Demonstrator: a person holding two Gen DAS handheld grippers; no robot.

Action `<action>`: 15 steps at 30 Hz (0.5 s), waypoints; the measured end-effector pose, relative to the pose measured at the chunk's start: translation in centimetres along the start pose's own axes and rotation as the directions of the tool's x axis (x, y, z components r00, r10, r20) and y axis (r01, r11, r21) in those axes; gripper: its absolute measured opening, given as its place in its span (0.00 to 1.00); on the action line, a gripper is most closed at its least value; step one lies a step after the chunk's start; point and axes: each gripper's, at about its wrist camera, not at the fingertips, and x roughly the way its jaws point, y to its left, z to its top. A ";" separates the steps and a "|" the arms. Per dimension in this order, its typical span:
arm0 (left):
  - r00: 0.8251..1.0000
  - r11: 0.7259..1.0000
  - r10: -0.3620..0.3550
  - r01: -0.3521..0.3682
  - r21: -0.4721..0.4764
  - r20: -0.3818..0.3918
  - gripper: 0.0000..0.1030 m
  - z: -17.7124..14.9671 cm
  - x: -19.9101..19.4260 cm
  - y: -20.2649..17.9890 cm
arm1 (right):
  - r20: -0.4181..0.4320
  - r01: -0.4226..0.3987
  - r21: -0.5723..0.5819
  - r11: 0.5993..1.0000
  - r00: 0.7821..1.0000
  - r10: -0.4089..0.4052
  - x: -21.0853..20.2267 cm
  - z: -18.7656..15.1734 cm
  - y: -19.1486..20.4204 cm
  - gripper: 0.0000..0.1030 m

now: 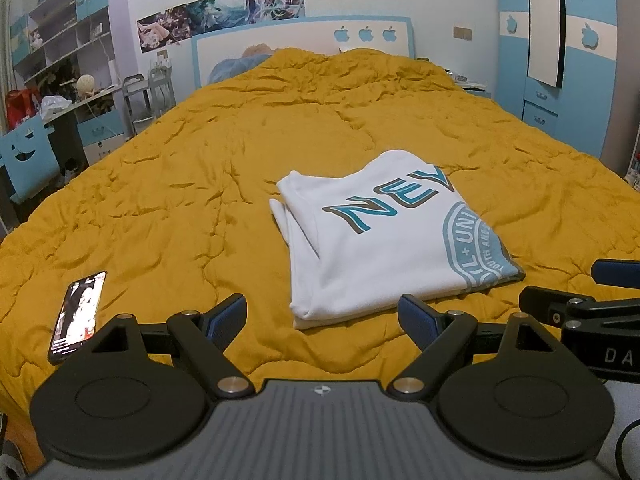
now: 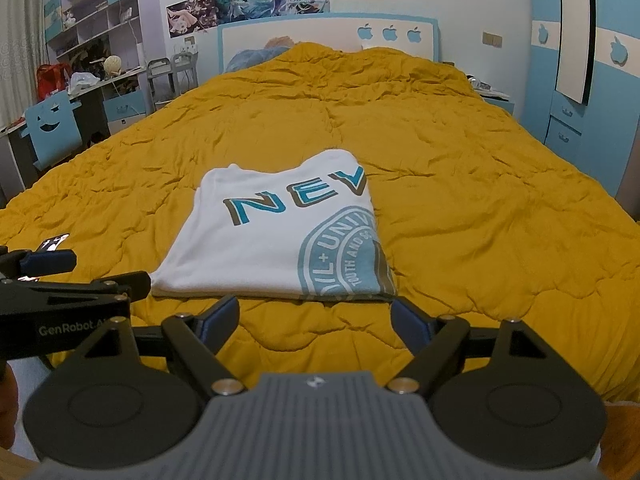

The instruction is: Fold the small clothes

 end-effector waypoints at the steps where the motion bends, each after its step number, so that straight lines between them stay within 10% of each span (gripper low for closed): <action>1: 1.000 1.000 0.000 0.000 0.001 0.001 0.97 0.0 0.0 0.0 | 0.001 0.001 0.001 1.000 1.000 -0.001 0.0 0.0 0.0 0.76; 15: 0.999 1.000 0.001 -0.002 0.012 0.049 0.97 0.2 -0.4 0.1 | 0.028 0.015 0.010 1.000 0.999 -0.015 -0.4 0.0 -0.2 0.74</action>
